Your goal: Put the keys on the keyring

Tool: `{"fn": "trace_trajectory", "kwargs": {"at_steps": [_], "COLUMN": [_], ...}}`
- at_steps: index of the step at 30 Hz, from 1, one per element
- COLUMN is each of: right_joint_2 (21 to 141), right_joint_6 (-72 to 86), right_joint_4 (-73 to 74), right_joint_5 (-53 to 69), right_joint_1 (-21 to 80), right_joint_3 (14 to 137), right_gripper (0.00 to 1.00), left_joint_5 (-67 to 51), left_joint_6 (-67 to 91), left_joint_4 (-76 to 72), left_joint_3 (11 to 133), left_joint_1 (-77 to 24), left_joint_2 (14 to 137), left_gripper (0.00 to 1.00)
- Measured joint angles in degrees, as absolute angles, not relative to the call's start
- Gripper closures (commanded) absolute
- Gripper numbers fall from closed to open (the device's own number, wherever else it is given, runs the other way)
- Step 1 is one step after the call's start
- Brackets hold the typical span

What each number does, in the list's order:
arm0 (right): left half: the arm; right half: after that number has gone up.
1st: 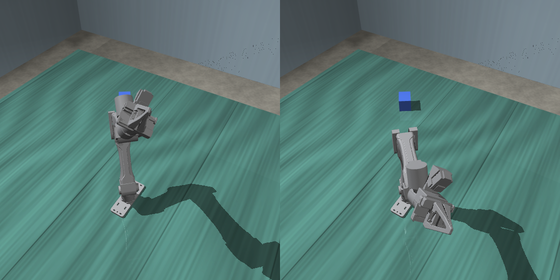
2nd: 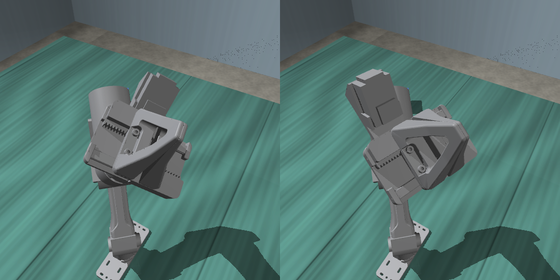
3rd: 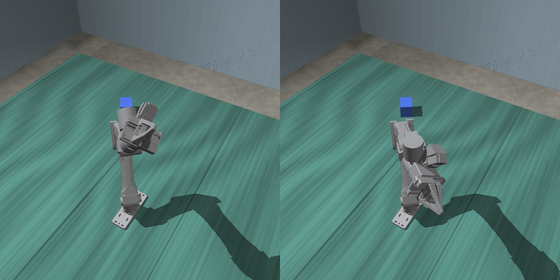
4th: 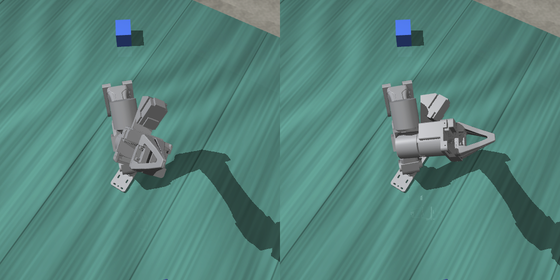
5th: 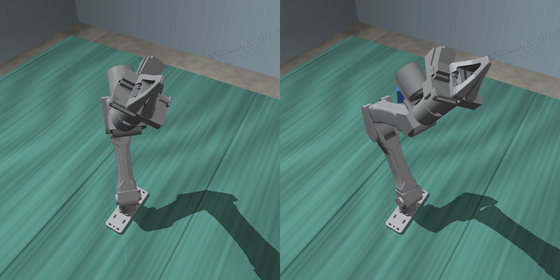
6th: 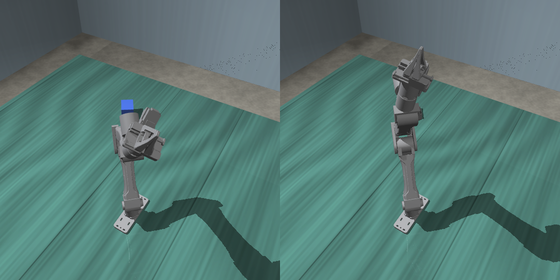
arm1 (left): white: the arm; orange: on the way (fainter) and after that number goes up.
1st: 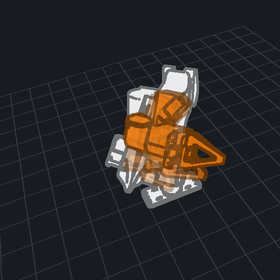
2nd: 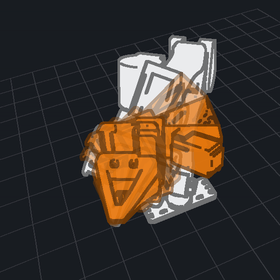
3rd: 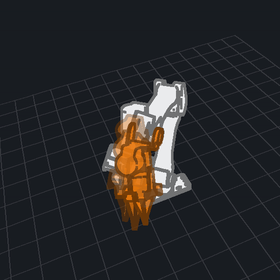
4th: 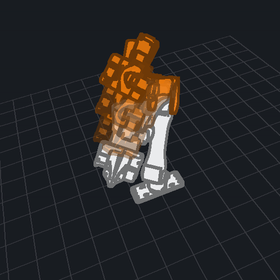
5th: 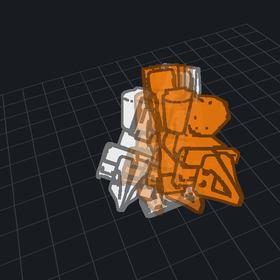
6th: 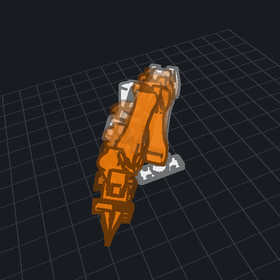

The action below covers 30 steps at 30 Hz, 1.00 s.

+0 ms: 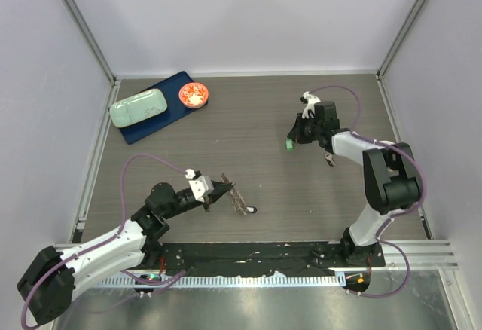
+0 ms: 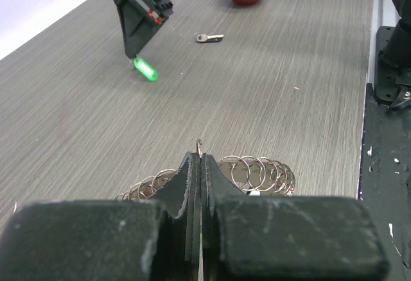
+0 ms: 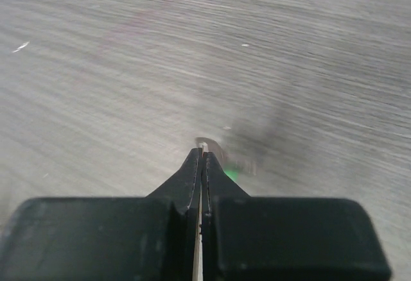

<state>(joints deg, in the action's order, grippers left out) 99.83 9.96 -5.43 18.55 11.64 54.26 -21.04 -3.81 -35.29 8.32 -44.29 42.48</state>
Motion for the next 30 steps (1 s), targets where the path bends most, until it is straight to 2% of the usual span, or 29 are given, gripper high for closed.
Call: {"fn": "trace_trajectory", "kwargs": {"at_steps": [10,17,23,30], "right_joint_2": [74.5,59.7,52.6,49.6], "right_joint_6": [-1.6,-9.6,-15.0,-19.3], "right_joint_4": [2.0,7.4,9.9,12.5], "right_joint_5": [18.2,21.8,28.6,36.8], "right_joint_1": [26.0,30.6,31.6,32.0], "right_joint_3": [50.7,49.1,47.0,47.0], "right_gripper": [0.99,0.99,0.99,0.99], "left_joint_5": [-24.1,-26.3,-29.6,-33.2], "left_joint_6": [-6.0,-7.0,-8.2,-8.9], "left_joint_4": [-34.9,-34.8,-34.6,-32.9], "left_joint_3": [9.4,12.8,16.4,20.6], "left_joint_1": [-44.3,-44.3,-44.3,-44.3], "left_joint_2": [43.0,43.1,44.4,45.4], "left_gripper": [1.0,1.0,1.0,1.0]}}
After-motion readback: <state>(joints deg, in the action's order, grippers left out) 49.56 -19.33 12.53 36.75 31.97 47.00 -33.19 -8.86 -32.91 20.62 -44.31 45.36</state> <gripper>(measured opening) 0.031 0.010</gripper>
